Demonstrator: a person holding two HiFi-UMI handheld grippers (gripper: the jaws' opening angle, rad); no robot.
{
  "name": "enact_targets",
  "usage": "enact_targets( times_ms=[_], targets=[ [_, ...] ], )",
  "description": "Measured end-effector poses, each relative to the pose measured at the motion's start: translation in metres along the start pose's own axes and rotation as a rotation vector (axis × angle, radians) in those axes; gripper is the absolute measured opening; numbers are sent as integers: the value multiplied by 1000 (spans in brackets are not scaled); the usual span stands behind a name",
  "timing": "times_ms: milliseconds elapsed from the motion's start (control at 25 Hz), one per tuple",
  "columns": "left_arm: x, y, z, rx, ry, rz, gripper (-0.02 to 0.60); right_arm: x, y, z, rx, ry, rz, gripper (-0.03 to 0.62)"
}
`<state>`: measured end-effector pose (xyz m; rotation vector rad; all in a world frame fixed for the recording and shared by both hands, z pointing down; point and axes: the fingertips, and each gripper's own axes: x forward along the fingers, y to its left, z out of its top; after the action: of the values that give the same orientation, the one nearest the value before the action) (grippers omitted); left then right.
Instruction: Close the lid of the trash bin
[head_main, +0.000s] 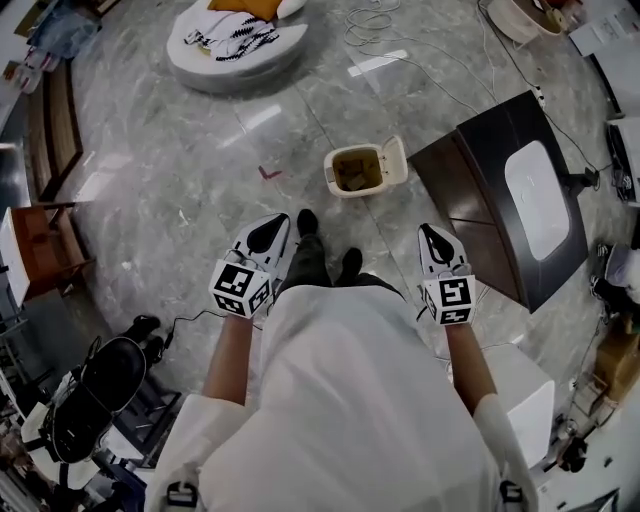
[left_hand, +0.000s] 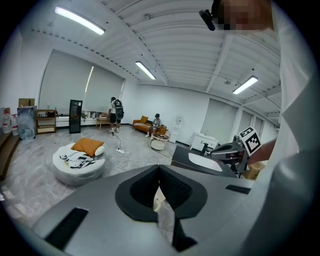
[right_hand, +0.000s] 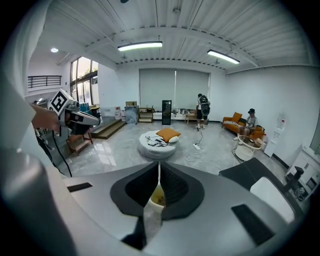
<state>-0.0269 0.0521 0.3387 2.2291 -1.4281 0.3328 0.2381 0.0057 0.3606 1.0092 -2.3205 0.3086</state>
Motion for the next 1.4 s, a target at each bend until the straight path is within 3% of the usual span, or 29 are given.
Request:
enact_targets(
  times_ms=[840, 1400],
  targets=[
    [58, 95, 0, 28, 109, -230, 17, 92, 8, 26, 109, 113, -100, 34],
    [86, 112, -19, 2, 143, -253, 17, 139, -5, 0, 137, 219, -88, 35]
  ],
)
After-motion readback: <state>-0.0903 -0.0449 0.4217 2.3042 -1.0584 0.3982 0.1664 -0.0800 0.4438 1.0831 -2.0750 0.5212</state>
